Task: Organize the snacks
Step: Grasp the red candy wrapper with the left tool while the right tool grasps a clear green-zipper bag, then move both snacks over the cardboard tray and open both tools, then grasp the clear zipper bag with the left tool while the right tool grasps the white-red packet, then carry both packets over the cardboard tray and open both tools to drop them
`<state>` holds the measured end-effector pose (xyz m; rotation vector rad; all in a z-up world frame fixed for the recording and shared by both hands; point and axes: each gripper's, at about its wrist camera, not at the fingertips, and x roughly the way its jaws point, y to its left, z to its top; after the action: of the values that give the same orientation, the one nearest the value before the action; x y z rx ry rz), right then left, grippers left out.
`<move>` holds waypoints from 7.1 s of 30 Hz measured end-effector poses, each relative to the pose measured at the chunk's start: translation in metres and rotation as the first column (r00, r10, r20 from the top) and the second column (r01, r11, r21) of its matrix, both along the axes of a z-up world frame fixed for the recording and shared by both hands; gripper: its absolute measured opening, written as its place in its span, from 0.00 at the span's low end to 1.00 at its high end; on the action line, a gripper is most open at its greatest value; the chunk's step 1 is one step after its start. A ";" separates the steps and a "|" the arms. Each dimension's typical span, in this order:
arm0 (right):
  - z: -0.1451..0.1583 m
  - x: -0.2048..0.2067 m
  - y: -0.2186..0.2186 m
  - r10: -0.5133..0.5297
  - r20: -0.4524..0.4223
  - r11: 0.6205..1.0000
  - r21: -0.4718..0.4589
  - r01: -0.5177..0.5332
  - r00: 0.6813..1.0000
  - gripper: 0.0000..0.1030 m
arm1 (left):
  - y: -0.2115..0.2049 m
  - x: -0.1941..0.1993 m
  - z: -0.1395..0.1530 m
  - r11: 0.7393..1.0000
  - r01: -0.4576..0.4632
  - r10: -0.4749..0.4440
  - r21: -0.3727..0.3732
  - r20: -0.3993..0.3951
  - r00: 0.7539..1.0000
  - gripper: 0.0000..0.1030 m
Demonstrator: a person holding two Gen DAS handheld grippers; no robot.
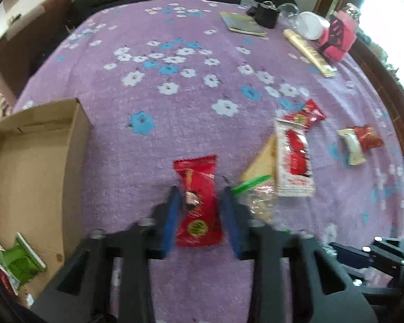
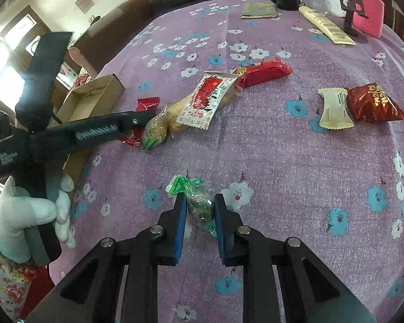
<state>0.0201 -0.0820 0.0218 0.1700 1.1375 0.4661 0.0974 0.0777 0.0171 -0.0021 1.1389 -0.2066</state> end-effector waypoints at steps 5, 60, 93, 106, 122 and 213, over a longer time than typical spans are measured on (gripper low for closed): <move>0.003 -0.006 -0.001 0.004 0.001 1.000 0.002 -0.004 1.000 0.18 | 0.009 -0.016 0.014 0.997 -0.010 0.009 -0.077 -0.003 1.000 0.19; 0.042 0.060 0.256 0.073 -0.027 0.992 0.104 -0.070 0.997 0.18 | 0.273 -0.045 0.042 0.936 -0.326 0.332 -0.132 0.020 0.943 0.20; 0.058 0.023 0.218 0.003 0.028 0.998 0.070 -0.005 1.000 0.24 | 0.221 -0.069 0.078 0.947 -0.310 0.297 0.081 0.142 0.944 0.59; 0.057 -0.008 0.122 -0.101 -0.014 0.990 0.100 0.102 0.995 0.24 | 0.130 -0.085 0.096 0.963 -0.212 0.187 0.167 0.150 0.971 0.59; 0.053 -0.012 0.011 -0.198 -0.012 0.977 0.082 0.198 0.980 0.25 | 0.044 -0.073 0.078 0.984 -0.146 0.139 0.100 0.075 0.987 0.64; 0.018 -0.006 0.280 0.149 -0.088 0.989 0.030 -0.147 0.985 0.12 | 0.251 -0.127 0.048 0.972 -0.195 0.199 -0.128 0.014 0.980 0.48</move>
<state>0.0144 0.1979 0.0399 0.1287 1.2382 0.6089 -0.0300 0.3284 0.0652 -0.2236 1.0899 -0.1011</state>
